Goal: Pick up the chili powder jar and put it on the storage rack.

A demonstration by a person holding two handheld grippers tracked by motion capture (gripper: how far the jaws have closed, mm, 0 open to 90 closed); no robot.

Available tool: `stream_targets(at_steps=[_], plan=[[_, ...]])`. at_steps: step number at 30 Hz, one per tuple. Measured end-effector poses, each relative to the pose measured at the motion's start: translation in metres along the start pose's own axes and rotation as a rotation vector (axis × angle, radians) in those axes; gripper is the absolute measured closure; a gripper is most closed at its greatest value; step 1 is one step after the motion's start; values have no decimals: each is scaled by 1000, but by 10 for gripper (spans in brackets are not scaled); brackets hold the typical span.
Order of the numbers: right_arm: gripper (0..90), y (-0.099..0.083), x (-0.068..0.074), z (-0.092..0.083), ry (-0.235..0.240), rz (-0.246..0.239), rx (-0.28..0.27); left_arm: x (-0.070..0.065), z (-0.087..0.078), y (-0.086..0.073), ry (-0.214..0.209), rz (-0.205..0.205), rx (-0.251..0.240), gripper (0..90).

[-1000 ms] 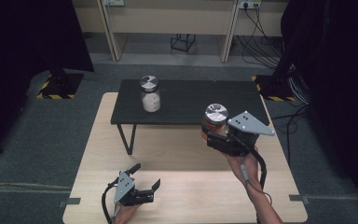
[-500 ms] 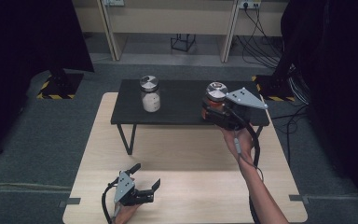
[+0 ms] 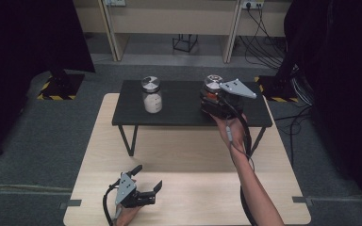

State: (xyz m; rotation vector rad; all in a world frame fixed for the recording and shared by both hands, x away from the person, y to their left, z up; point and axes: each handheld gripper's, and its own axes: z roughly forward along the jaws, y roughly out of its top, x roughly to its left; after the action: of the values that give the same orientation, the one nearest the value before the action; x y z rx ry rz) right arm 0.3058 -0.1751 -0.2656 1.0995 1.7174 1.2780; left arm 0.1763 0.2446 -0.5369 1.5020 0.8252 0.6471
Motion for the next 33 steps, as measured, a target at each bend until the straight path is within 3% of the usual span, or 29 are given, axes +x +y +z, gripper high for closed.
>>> stream_targets(at_steps=[16, 23, 25, 27, 33], plan=[[304, -4, 7, 27, -43, 11, 21, 0, 0, 0, -1, 0, -1, 35], [300, -5, 3, 31, -34, 24, 24, 0, 0, 0, -1, 0, -1, 35], [265, -5, 1, 30, -28, 15, 24, 0, 0, 0, -1, 0, -1, 35], [171, -6, 0, 24, -26, 23, -4, 0, 0, 0, -2, 0, -1, 35], [83, -11, -3, 4, 9, 35, -74, 0, 0, 0, -2, 2, -1, 35]])
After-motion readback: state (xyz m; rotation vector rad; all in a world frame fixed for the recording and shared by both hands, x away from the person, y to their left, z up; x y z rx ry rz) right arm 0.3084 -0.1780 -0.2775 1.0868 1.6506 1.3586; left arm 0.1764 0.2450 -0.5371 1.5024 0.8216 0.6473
